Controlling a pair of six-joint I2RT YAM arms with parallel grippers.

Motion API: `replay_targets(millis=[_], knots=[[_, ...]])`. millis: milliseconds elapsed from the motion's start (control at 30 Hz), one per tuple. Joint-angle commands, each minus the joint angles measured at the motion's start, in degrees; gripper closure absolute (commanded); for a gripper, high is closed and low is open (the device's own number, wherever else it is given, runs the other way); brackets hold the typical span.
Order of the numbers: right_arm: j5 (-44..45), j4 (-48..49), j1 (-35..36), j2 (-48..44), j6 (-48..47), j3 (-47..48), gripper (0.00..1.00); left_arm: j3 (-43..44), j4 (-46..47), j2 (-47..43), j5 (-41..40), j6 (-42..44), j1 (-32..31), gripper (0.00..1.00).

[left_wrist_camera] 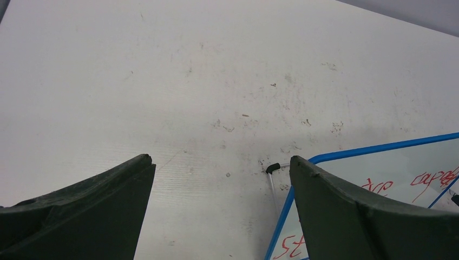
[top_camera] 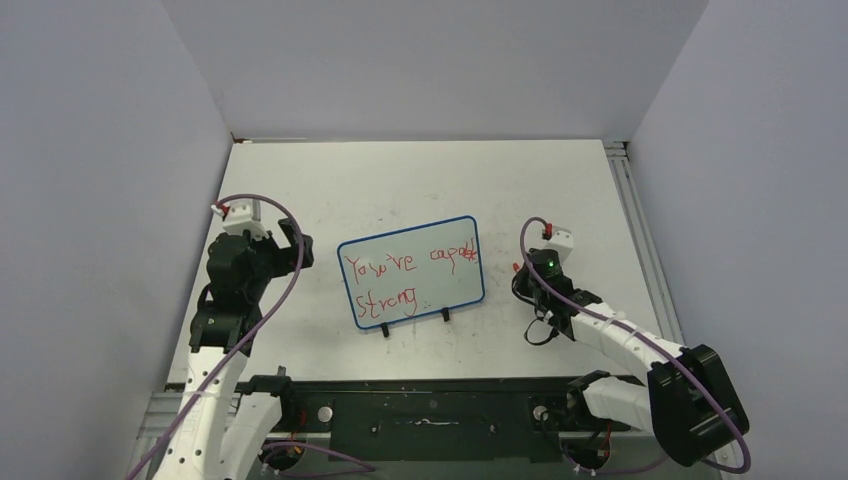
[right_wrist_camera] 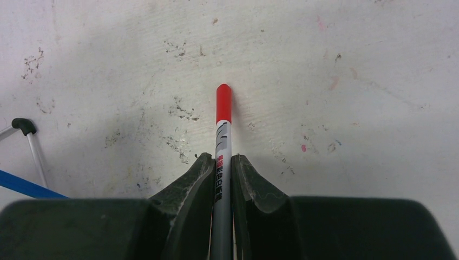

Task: Write a sentence on the whiteboard
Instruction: Place the whiteboard marker at the center of the board.

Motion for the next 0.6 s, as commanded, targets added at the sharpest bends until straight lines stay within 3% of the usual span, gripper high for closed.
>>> replay_targets(millis=[0,267,467,567], knots=[[1.5,3.9,-0.6,1.8,2.7,-0.4,0.87,0.3,1.1,-1.1,-1.2,0.5,0.2,0.05],[3.0,2.0,-1.0,1.4,3.3,-0.5,0.62,0.1,0.2,-2.9,-6.0,-0.3,0.2,0.03],[4.2,-3.0,-1.0,-1.7,0.9,2.1,0.35,0.3,0.0,-3.8,-7.4,-0.8,0.2,0.04],[4.9,-6.3,-1.0,-5.6,-2.6,4.5,0.16,1.0,-0.6,-4.9,-9.4,-2.2,0.2,0.04]])
